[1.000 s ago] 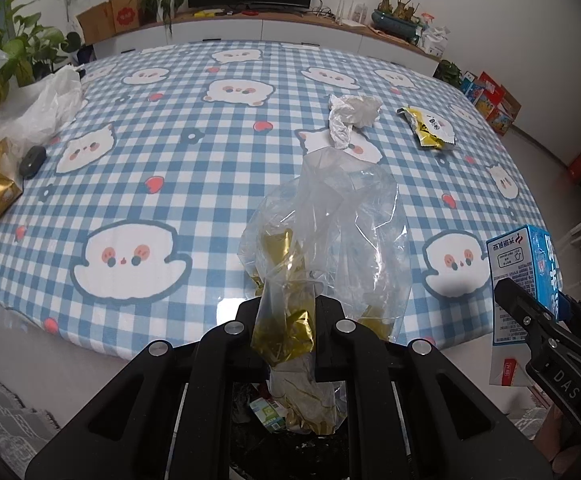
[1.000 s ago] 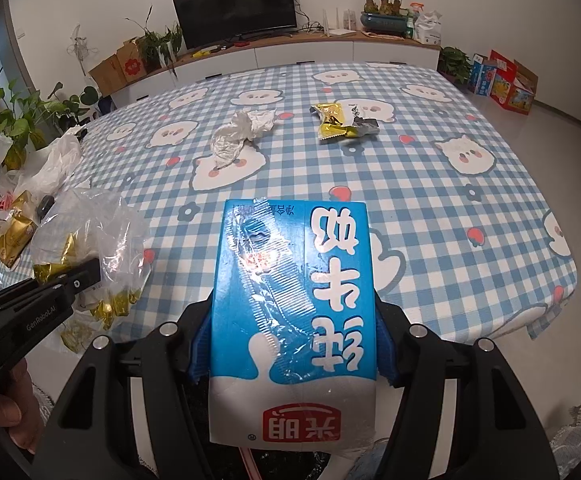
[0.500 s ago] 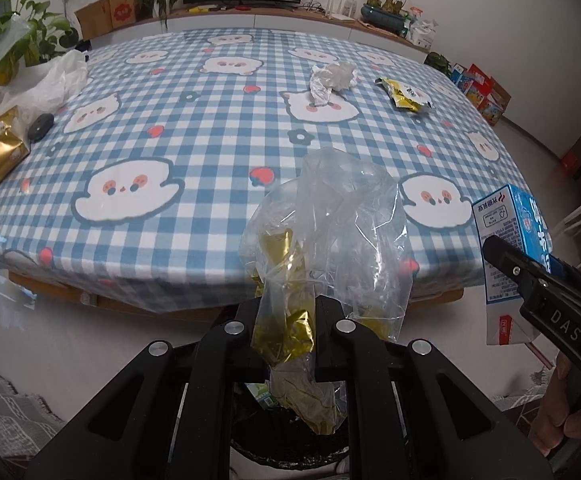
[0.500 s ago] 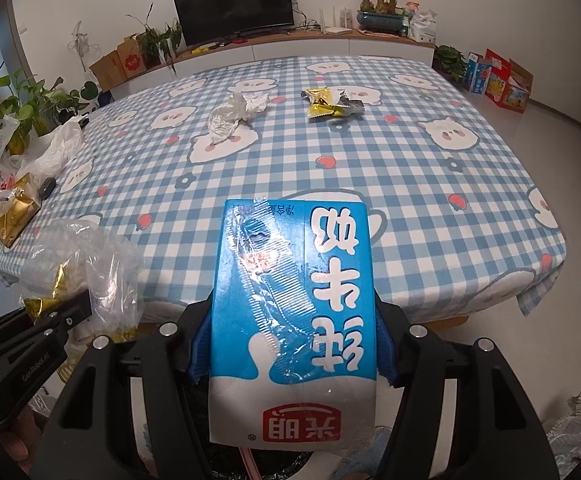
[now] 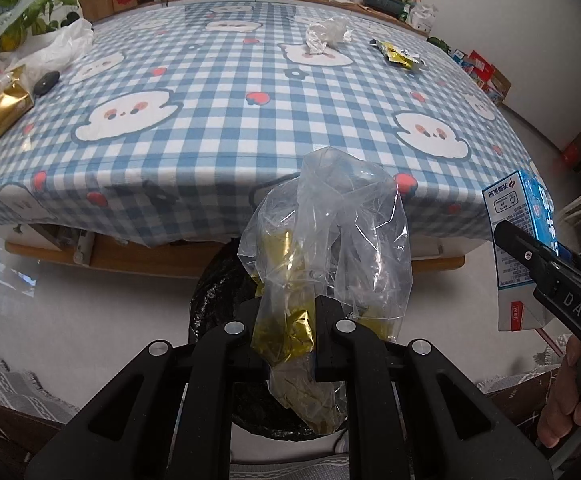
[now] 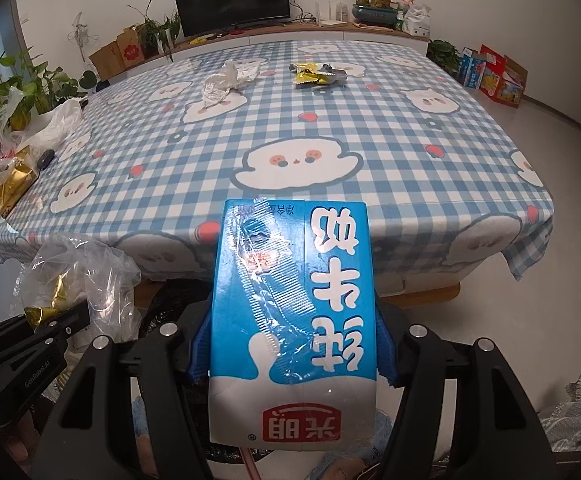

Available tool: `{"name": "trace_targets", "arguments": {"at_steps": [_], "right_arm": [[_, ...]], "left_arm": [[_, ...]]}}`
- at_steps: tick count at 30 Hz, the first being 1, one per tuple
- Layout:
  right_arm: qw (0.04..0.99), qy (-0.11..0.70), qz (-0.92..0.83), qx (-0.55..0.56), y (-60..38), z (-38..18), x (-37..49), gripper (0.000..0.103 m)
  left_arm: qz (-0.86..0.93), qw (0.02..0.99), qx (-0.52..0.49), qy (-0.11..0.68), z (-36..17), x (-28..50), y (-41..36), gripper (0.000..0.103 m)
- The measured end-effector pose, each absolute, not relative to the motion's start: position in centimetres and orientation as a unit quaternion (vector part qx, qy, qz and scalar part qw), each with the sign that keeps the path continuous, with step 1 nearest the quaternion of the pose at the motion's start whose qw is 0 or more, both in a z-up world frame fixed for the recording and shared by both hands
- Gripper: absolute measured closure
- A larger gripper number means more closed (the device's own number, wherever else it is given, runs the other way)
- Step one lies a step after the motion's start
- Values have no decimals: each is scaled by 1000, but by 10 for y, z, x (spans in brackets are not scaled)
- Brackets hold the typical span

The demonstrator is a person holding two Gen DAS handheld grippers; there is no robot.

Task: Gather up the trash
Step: 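Lower the clear plastic bag into the bin and open the left tool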

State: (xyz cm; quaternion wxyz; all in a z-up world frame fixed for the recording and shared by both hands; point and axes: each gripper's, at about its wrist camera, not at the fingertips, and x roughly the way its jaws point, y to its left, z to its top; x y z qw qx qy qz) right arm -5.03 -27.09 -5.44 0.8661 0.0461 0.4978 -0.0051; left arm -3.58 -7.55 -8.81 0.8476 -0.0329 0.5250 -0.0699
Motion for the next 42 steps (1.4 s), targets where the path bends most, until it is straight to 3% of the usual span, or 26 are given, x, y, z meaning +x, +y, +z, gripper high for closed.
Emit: {"name": "trace_targets", "arguments": {"at_steps": [16,42], "right_arm": [[859,509,-2,49,-274,-73,-80,43],[817,573,-32,49,-289,-173,-61,43]], "left_arm": [[-68,846,-9,529,-102,-55,-90,92],[-87,811,-13,579,-196,-32,-101,91]]}}
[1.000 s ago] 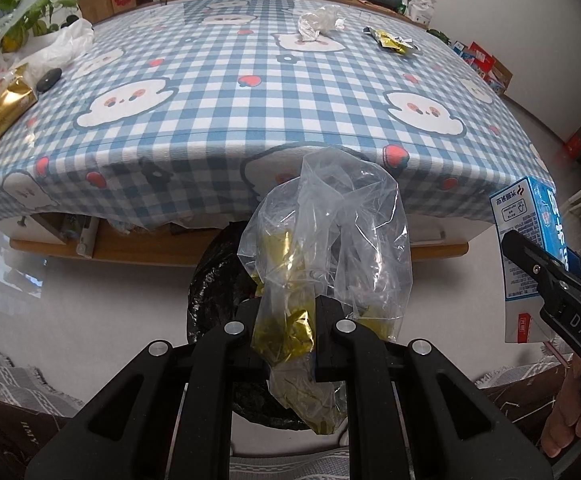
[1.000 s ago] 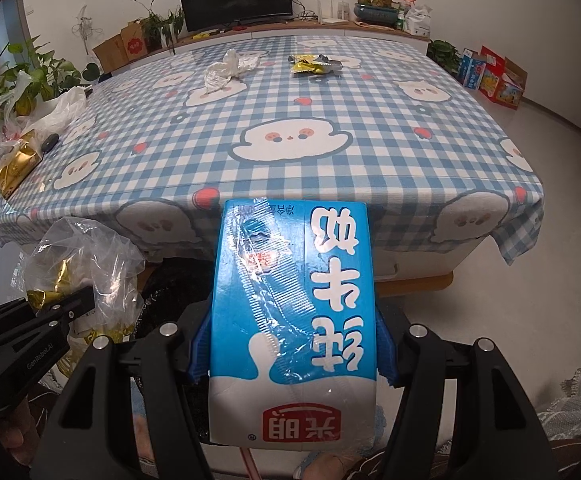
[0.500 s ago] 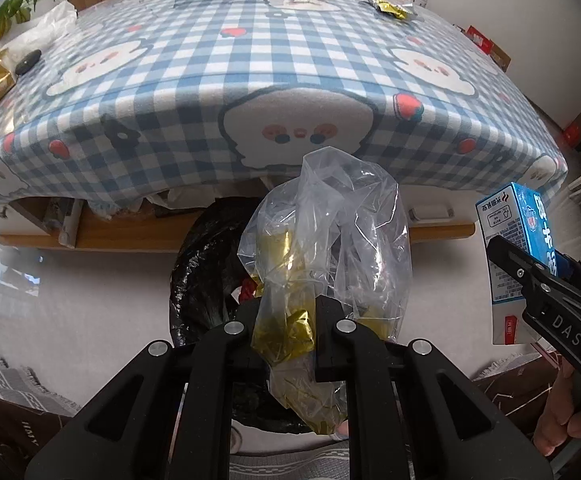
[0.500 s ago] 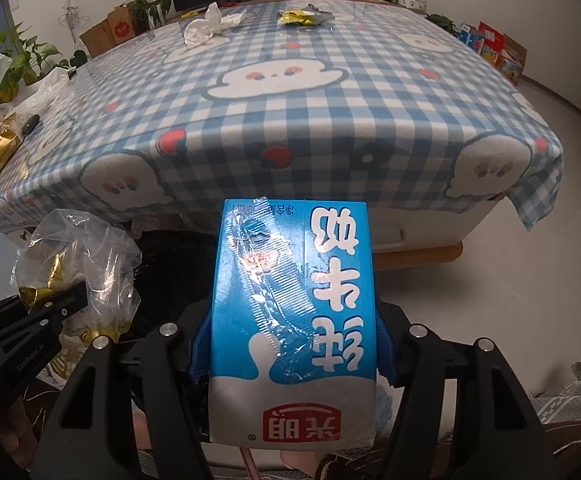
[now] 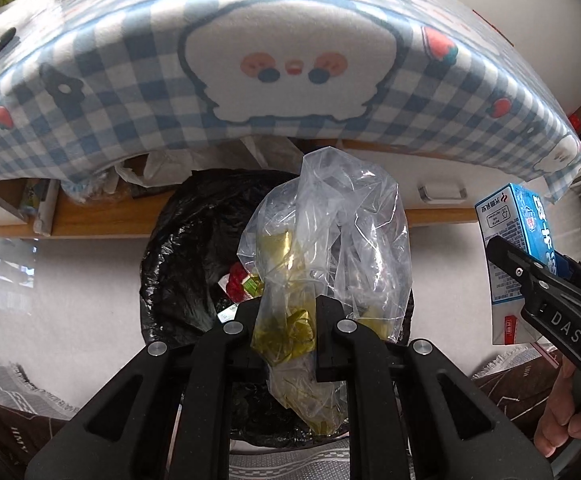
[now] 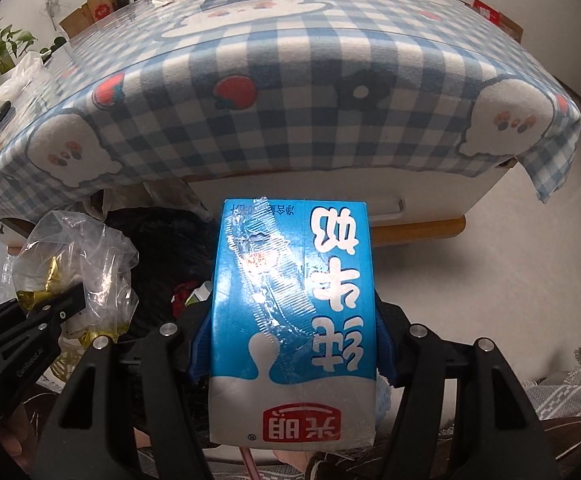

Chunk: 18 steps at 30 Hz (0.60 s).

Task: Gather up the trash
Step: 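Lower the clear plastic bag into the bin and open the left tool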

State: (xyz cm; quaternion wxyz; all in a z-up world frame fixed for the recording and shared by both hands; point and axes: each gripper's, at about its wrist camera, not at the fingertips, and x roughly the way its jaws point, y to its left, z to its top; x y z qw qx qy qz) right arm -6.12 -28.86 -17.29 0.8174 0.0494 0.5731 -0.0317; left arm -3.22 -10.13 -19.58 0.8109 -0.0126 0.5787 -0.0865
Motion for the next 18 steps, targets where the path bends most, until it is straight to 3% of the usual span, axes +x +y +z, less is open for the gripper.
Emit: {"name": "trace_targets", "arguments": {"at_steps": [11,16,18], "right_arm": [[807,587,-43,51,-291,-192,-59,43],[807,586,-44,52,-290,-188,-60,43],[809,584,-44,52,-289,-186,-60,43]], "left_arm": [[-88,806,-5,585,-220,-29,-108,85],[-90,814,-3,574,-220,-30,-108,72],[-87,819,-1,567,-217,-31,-108,58]]}}
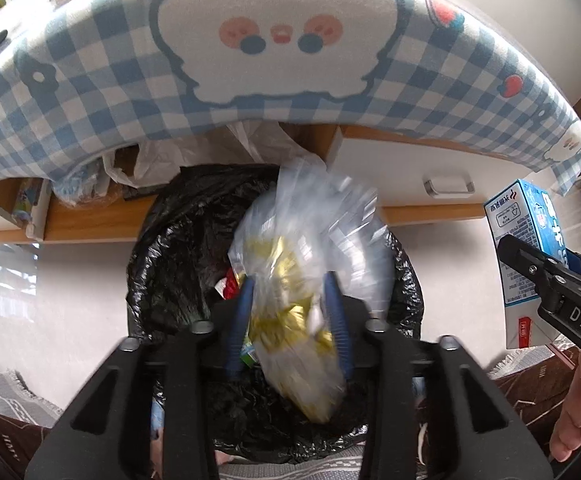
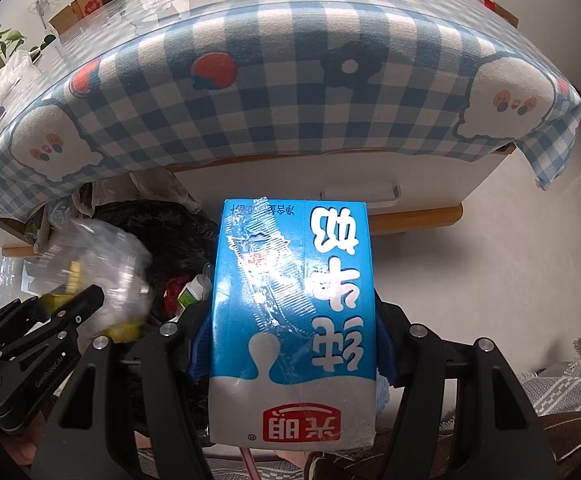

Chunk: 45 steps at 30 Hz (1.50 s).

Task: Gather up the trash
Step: 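Lower the clear plastic bag into the bin and open the left tool, then carry the blue milk carton over the bin with the right tool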

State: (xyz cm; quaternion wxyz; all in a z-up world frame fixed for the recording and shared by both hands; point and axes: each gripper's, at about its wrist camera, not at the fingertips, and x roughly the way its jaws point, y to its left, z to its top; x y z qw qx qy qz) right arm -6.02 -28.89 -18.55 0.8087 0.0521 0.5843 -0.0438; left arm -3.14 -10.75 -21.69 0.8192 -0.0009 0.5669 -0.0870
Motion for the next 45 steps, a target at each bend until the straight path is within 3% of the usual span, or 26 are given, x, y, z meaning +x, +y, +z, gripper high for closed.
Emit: {"name": "trace_targets", "arguments": {"at_steps": [8,18,45], "right_arm": [[819,571,-38,49,-289,-167,-66,43],[837,544,-18,44,-265,-131,-66,43],[837,545,30,30,-171,-133,-54,43]], "left_arm": [[-81,836,-6,543,-189,-38,-97,27],[-59,855,-6,515,-150,-46,-48,6],[-25,864,-11,503,-123,-61,49,6]]}}
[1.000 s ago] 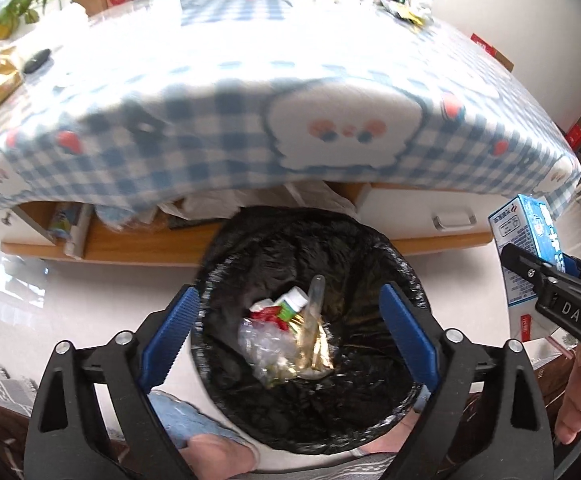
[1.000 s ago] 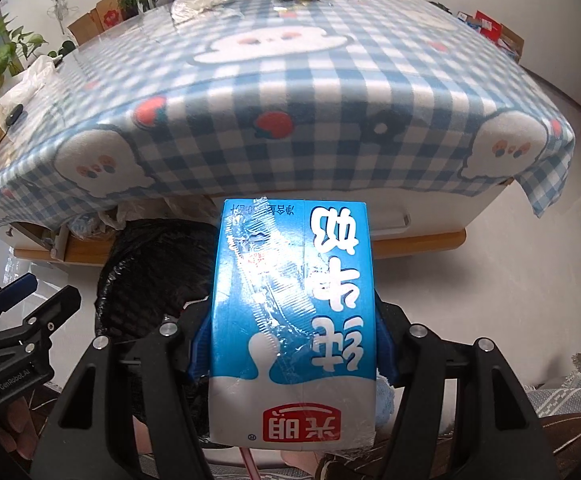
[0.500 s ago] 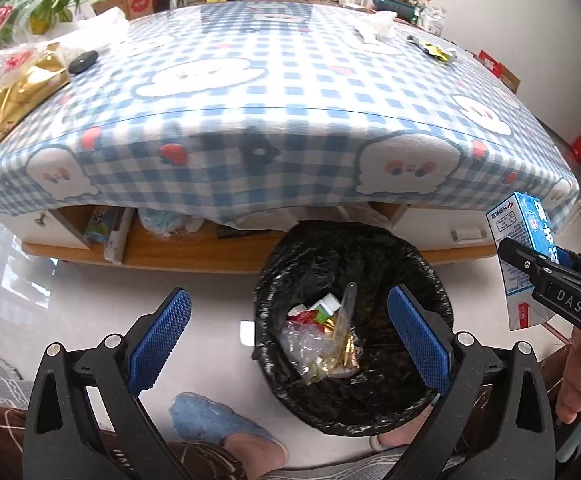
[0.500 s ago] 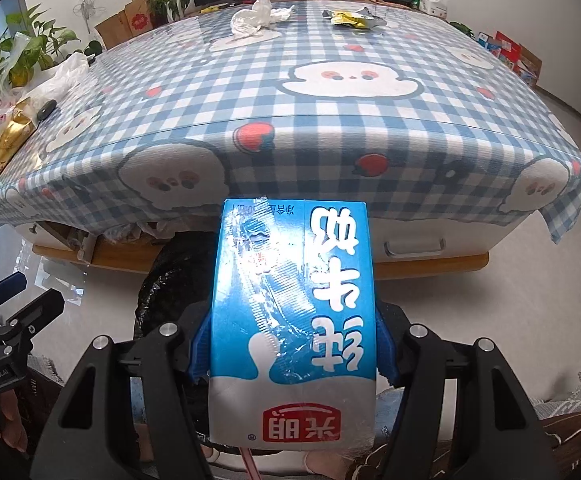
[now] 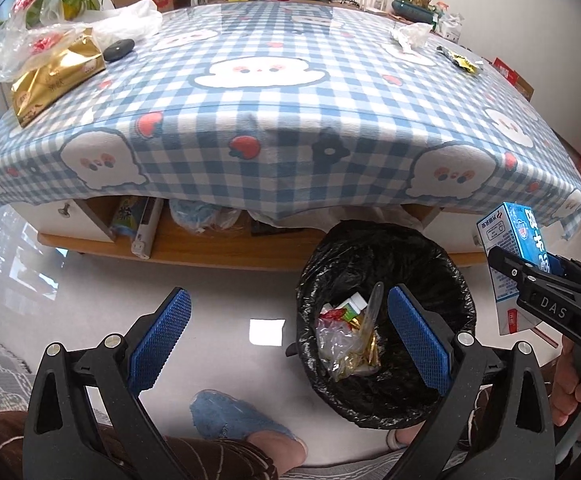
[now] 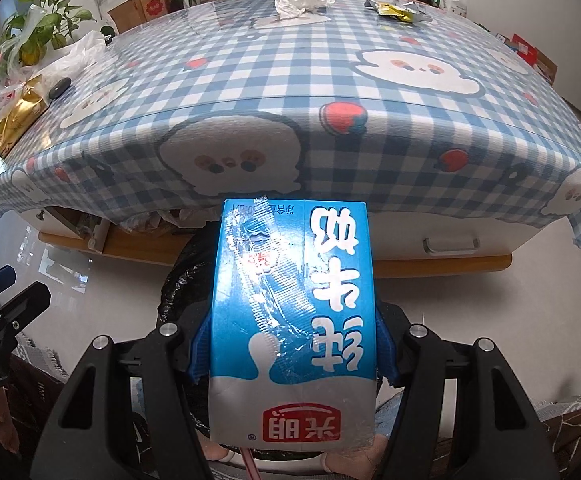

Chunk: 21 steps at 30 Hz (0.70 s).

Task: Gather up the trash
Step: 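Carry the blue milk carton over the bin with the right tool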

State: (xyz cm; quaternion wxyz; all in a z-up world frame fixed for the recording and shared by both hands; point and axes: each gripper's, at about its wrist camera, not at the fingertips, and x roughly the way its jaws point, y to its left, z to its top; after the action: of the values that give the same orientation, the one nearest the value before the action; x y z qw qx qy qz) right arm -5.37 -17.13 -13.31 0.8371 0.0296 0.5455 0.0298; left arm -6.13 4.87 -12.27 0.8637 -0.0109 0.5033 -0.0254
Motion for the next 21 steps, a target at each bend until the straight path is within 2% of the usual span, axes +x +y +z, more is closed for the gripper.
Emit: {"name": "trace_targets", "arguments": {"at_steps": [21], "right_arm": [[815,577,37,20,-139,-181,-49,43]], "left_arm": [[-2,844,-10,536,-172,-41,54,6]]}}
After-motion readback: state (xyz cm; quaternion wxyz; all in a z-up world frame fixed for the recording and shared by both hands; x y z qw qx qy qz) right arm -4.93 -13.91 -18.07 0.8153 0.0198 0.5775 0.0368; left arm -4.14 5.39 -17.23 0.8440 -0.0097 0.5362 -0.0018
